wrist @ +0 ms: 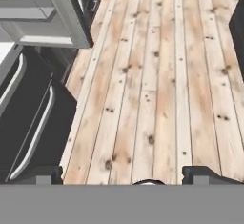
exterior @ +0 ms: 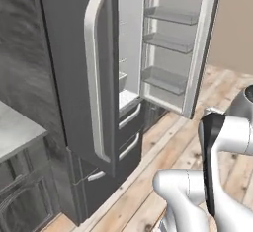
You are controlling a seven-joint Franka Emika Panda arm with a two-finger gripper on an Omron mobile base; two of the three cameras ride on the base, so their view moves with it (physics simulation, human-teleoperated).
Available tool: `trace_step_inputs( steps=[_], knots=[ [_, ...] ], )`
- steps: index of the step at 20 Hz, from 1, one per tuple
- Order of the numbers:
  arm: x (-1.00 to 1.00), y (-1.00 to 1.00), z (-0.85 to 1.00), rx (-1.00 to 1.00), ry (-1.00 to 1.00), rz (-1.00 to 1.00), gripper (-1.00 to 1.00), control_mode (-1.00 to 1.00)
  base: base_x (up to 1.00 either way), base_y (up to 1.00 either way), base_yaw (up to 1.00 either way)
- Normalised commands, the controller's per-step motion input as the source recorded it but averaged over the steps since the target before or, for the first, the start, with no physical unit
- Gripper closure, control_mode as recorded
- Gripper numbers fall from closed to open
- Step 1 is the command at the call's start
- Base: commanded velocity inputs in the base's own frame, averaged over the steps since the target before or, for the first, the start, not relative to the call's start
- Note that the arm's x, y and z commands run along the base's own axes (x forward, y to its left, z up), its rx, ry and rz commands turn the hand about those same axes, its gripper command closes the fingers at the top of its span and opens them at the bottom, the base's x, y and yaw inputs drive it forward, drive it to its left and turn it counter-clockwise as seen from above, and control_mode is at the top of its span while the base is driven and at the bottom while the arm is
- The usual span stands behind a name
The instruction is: Place one cucumber and one chicken drumstick in each tupperware on the nearby counter, to pack two identical lunches.
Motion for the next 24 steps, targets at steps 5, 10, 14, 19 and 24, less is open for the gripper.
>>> trace_step_inputs(
  steps=[5, 10, 14, 19, 24],
  knots=[
    [0.0, 0.0, 0.0, 0.0, 0.0, 0.0, -1.0, 1.0, 0.42, -0.48, 0.51],
    [0.0, 0.0, 0.0, 0.0, 0.0, 0.0, -1.0, 1.0, 0.03, -0.73, 0.46],
    [0.0, 0.0, 0.0, 0.0, 0.0, 0.0, -1.0, 1.0, 0.28, -0.23, 0.6],
    [0.0, 0.0, 0.0, 0.0, 0.0, 0.0, -1.0, 1.0, 0.03, -0.08, 0.63],
    [0.0, 0.0, 0.0, 0.0, 0.0, 0.0, -1.0, 1.0, 0.32, -0.73, 0.4]
  ],
)
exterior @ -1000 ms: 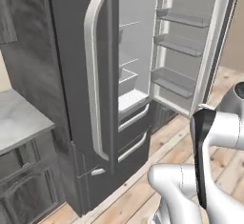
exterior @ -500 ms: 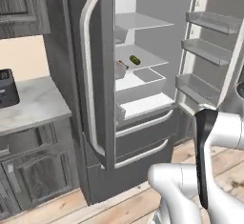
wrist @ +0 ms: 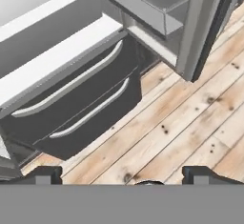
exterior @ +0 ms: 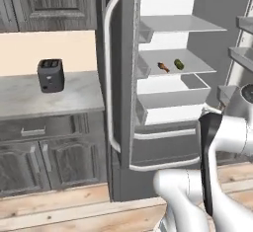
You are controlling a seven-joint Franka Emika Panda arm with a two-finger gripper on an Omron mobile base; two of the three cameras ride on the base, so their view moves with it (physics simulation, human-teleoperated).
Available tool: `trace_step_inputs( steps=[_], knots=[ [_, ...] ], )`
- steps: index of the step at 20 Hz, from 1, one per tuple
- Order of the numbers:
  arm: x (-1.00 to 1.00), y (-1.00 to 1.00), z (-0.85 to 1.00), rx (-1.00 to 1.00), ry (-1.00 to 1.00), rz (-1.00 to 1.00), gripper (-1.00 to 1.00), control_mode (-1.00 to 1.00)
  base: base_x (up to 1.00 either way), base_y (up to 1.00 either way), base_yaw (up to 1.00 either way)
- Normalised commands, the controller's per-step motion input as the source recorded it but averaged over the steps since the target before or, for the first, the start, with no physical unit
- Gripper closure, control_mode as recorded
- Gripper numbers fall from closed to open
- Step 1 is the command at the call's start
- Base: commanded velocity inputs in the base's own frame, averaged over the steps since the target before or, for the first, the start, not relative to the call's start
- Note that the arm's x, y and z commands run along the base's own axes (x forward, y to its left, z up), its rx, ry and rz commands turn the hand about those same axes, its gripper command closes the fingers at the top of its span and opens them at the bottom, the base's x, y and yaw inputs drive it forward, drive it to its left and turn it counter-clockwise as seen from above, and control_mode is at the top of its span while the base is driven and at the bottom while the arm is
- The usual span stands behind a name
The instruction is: Place one cucumber and one chicken drumstick in each tupperware on the nearby counter, to pack two identical lunches.
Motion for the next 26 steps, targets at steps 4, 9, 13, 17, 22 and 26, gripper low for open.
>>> trace_step_inputs(
  steps=[4, 9, 13, 17, 22, 26],
  knots=[
    [0.0, 0.0, 0.0, 0.0, 0.0, 0.0, -1.0, 1.0, 0.44, -0.77, 0.31],
    [0.0, 0.0, 0.0, 0.0, 0.0, 0.0, -1.0, 1.0, 0.67, -0.1, 0.21],
    [0.0, 0.0, 0.0, 0.0, 0.0, 0.0, -1.0, 1.0, 0.7, -0.08, 0.17],
    [0.0, 0.0, 0.0, 0.0, 0.0, 0.0, -1.0, 1.0, 0.78, -0.47, 0.21],
    [0.0, 0.0, 0.0, 0.0, 0.0, 0.0, -1.0, 1.0, 0.57, -0.5, 0.21],
    [0.33, -0.23, 0.02, 0.03, 0.08, 0.12, -1.0, -1.0, 0.3, -0.18, 0.1]
  ],
)
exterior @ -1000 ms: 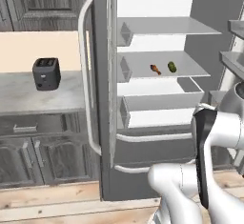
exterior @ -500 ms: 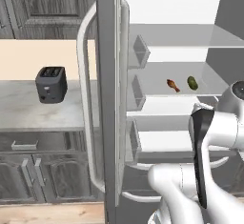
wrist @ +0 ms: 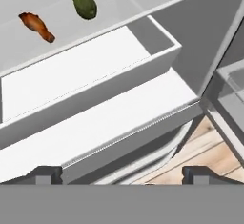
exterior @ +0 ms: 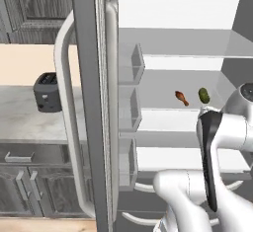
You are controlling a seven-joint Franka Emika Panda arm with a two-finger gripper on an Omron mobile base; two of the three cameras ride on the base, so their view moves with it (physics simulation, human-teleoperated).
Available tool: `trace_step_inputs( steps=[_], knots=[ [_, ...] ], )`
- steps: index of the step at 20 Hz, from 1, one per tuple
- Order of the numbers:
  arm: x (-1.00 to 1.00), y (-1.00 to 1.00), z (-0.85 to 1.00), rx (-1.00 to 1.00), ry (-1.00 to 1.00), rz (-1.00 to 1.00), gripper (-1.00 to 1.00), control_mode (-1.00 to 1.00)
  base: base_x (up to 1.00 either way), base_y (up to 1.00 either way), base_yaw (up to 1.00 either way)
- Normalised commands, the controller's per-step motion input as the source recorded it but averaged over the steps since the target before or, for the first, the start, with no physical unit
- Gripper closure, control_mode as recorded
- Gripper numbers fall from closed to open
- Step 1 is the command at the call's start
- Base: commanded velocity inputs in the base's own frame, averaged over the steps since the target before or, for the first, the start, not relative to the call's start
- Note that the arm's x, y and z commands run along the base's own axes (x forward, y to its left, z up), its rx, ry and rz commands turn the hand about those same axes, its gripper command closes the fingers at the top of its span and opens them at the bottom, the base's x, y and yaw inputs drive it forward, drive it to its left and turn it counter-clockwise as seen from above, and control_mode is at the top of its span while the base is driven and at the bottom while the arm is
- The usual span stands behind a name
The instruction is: Place one cucumber and one chicken drumstick in each tupperware on the nearby counter, to pack two identical lunches.
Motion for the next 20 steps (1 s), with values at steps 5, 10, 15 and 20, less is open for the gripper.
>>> trace_step_inputs(
  steps=[5, 10, 15, 20],
  knots=[
    [0.98, -0.28, 0.1, 0.01, 0.05, 0.28, -1.0, -1.0, 0.0, 0.0, 0.0],
    [0.58, 0.31, 0.1, -0.03, -0.01, 0.02, -1.0, -1.0, 0.0, 0.0, 0.0],
    [1.0, -0.04, 0.08, 0.0, -0.02, 0.0, -1.0, -1.0, 0.0, 0.0, 0.0],
    [1.0, -0.14, -0.01, -0.01, -0.06, 0.0, -1.0, -1.0, 0.0, 0.0, 0.0]
  ],
)
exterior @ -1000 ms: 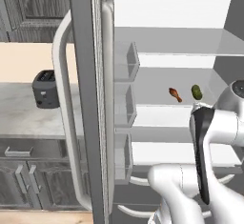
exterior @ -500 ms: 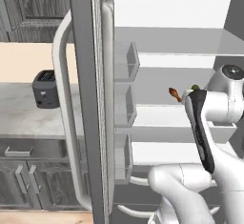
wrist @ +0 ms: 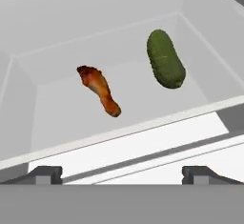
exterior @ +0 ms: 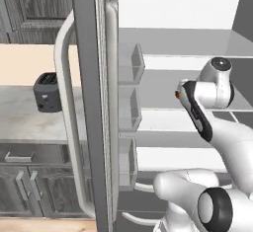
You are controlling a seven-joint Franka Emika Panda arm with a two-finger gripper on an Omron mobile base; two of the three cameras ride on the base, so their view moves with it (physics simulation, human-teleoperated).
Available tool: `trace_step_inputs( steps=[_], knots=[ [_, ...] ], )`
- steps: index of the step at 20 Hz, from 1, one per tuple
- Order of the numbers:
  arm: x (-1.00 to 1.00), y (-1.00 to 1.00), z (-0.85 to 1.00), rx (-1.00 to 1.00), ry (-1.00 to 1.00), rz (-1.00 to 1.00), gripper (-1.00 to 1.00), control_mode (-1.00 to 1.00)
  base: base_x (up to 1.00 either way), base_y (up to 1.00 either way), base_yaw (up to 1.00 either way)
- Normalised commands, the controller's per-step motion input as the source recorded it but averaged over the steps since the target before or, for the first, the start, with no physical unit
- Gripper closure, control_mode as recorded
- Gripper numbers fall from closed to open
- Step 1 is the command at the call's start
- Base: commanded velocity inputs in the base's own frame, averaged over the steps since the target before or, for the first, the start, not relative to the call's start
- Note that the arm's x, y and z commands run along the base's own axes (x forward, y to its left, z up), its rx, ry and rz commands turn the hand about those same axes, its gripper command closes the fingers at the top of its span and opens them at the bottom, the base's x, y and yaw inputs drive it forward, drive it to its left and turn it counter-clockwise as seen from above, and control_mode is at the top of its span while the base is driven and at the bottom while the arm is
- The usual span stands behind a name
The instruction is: Place one cucumber and one chicken drumstick in each tupperware on the nearby counter, to pack two identical lunches.
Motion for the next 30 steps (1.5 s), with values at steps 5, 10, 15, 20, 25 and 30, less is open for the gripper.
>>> trace_step_inputs(
  steps=[5, 10, 15, 20, 25, 30],
  knots=[
    [0.72, -0.08, -0.11, 0.0, -0.01, 0.03, -1.0, -1.0, 0.0, 0.0, 0.0],
    [0.31, -0.02, -0.42, 0.0, 0.0, 0.29, -1.0, -1.0, 0.0, 0.0, 0.0],
    [0.27, -0.02, -0.24, -0.04, 0.0, 0.25, -1.0, -1.0, 0.0, 0.0, 0.0],
    [0.61, 0.0, 0.0, -0.01, 0.0, 0.0, -1.0, -1.0, 0.0, 0.0, 0.0],
    [0.56, -0.02, -0.07, -0.03, 0.01, 0.0, -1.0, -1.0, 0.0, 0.0, 0.0],
    [0.21, -0.09, -0.31, -0.06, 0.02, -0.02, -1.0, -1.0, 0.0, 0.0, 0.0]
  ],
)
